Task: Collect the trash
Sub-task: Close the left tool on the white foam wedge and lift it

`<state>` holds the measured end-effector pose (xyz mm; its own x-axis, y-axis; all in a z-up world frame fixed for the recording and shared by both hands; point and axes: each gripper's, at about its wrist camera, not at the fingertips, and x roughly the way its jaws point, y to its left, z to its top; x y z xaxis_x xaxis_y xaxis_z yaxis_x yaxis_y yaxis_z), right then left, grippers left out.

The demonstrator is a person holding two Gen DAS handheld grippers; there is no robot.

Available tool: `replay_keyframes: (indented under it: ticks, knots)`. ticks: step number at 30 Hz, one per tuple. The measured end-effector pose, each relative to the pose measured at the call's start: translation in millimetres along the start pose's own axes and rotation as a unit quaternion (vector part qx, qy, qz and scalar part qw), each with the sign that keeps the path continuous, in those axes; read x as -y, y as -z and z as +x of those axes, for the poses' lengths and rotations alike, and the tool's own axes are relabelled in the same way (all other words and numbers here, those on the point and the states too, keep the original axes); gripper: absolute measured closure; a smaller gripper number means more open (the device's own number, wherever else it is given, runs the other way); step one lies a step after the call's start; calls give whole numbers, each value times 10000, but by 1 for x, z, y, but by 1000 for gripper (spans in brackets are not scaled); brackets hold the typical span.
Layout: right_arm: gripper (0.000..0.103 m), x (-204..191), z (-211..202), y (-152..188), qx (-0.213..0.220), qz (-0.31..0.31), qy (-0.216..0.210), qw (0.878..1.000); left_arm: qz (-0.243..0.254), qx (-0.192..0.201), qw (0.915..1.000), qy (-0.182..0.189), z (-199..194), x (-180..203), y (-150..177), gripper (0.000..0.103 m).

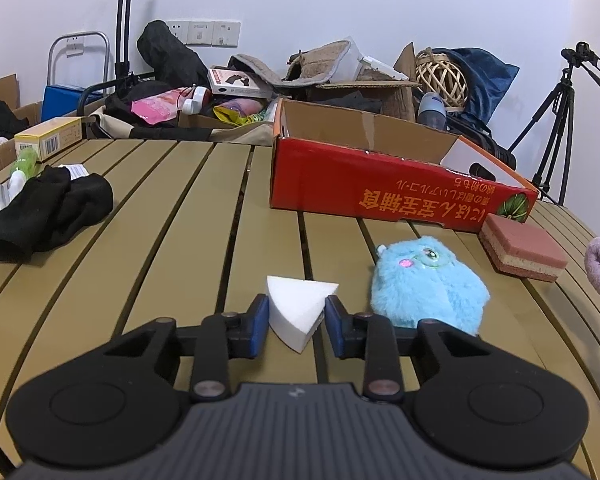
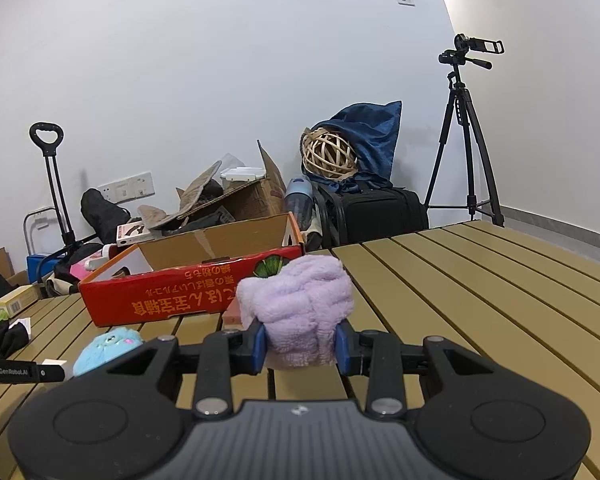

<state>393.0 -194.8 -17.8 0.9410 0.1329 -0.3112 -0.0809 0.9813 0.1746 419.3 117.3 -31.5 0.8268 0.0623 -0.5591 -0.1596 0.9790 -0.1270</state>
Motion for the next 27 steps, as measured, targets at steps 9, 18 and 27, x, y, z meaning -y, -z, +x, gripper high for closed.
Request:
replay_keyframes:
  ticks: [9,18,27]
  knots:
    - [71,-2,-4,1,23,-42,-74,10000,29,166,9998,-79,-9,3,3,73]
    - [71,-4,-14,2,83,-148,-150,9997,-3,398,9992,-73,-26,7,7,73]
    - [71,-5,-27,3,164,-249,-215,9993,-1,627,9980,16,-53,12,12,74]
